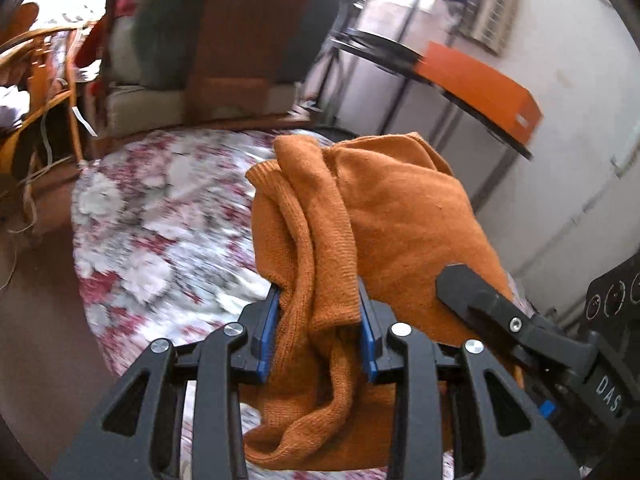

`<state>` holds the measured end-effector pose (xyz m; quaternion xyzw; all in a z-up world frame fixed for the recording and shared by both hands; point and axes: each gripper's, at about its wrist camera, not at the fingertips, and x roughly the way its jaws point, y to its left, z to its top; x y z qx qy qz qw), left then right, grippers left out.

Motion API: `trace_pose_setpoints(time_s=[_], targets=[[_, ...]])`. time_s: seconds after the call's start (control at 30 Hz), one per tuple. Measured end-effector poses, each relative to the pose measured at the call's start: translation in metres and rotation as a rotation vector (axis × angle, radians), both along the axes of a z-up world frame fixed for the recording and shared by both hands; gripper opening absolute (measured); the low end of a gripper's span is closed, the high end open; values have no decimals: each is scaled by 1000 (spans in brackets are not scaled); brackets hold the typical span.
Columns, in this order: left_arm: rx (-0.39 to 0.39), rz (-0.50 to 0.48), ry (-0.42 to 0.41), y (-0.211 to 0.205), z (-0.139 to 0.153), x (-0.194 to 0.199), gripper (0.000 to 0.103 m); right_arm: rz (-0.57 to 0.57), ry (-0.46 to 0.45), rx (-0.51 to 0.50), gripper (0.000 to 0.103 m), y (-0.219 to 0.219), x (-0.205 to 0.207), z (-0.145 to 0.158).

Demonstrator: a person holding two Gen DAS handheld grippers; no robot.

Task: Fold small clothes
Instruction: 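Lift the cardigan bundle with both grippers and carry it across the bedspread, then lower the cardigan bundle beside the cardboard and open both grippers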

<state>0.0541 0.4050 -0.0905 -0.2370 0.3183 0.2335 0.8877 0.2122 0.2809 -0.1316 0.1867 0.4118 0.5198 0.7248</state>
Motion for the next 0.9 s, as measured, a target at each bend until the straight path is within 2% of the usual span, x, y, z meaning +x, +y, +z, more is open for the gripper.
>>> trace_pose_setpoints(time_s=[0.13,0.23,0.3,0.43,0.5,0.53,0.57,0.6,0.63,0.67,0.7,0.73,0.8,0.87,0.9], targets=[[23,69,22,41,-11,-8,32,49,26,1,42,41,-2,-16],[10,102,43,67,-21,-8,32,76,48,-16,42,71,-1,-34],[-5,108,63,88,-30,2,32,86,39,-34,42,87,4,-44],[14,123,87,117,-41,21,32,85,80,-30,42,113,23,-65],[25,136,127,135,-55,30,33,79,85,-48,42,123,28,-79],[27,140,149,139,-62,33,34,75,89,-66,43,127,30,-86],[22,157,213,148,-78,38,39,71,98,-111,43,134,33,-100],[15,175,274,154,-92,40,40,61,112,-176,44,140,36,-116],[2,194,349,160,-109,42,40,43,138,-303,44,148,40,-142],[-25,210,445,166,-129,43,43,28,161,-373,51,150,41,-157],[-58,199,478,170,-141,43,54,12,201,-385,51,147,44,-172],[-66,200,484,171,-145,41,59,-3,239,-346,51,142,47,-180],[20,226,532,170,-142,40,85,-7,237,-360,52,145,47,-175],[61,245,557,168,-141,40,90,-7,175,-385,56,148,42,-163],[52,245,552,168,-139,40,90,-16,155,-392,56,147,40,-159]])
